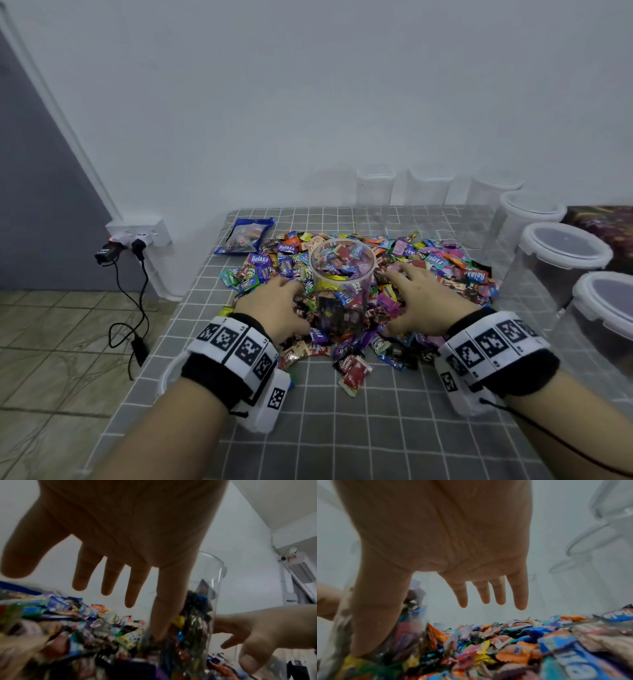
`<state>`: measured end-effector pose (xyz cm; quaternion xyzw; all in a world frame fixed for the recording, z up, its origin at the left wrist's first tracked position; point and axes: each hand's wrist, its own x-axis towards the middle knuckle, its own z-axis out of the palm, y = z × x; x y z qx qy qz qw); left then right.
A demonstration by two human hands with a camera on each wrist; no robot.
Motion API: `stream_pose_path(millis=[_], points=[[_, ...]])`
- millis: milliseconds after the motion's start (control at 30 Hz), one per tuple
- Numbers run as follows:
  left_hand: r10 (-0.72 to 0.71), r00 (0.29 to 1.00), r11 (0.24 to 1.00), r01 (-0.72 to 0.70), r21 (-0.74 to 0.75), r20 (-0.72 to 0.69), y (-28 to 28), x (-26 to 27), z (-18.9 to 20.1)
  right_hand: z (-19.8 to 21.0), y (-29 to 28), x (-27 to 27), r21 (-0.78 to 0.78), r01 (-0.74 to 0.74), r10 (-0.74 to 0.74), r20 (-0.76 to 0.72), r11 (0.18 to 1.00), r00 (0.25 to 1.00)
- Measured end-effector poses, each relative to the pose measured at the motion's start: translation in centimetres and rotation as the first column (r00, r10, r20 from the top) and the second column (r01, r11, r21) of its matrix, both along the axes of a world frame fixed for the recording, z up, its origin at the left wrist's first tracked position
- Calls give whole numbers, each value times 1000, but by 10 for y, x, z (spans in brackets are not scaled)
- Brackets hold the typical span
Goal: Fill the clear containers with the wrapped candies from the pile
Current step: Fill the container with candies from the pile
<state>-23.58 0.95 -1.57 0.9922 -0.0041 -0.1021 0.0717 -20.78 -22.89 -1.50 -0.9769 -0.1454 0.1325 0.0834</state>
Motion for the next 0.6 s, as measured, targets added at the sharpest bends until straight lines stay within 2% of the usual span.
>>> stream_pose_path(millis=[100,233,467,600], points=[[6,989,996,7,86,-148,-1,5,-13,-4,-4,1,-122,27,-34,-51,992,998],[20,970,991,13,134,-241,-2,9,-19,-12,-3,4,-225,43,-73,-127,973,989],[1,958,976,61,210,-285,-3,15,-27,-14,2,6,-291,-33,-9,-142,956,990],[-53,972,973,102,207,-228,-4,15,-24,-17,6,9,-297,-78,38,-136,952,990]])
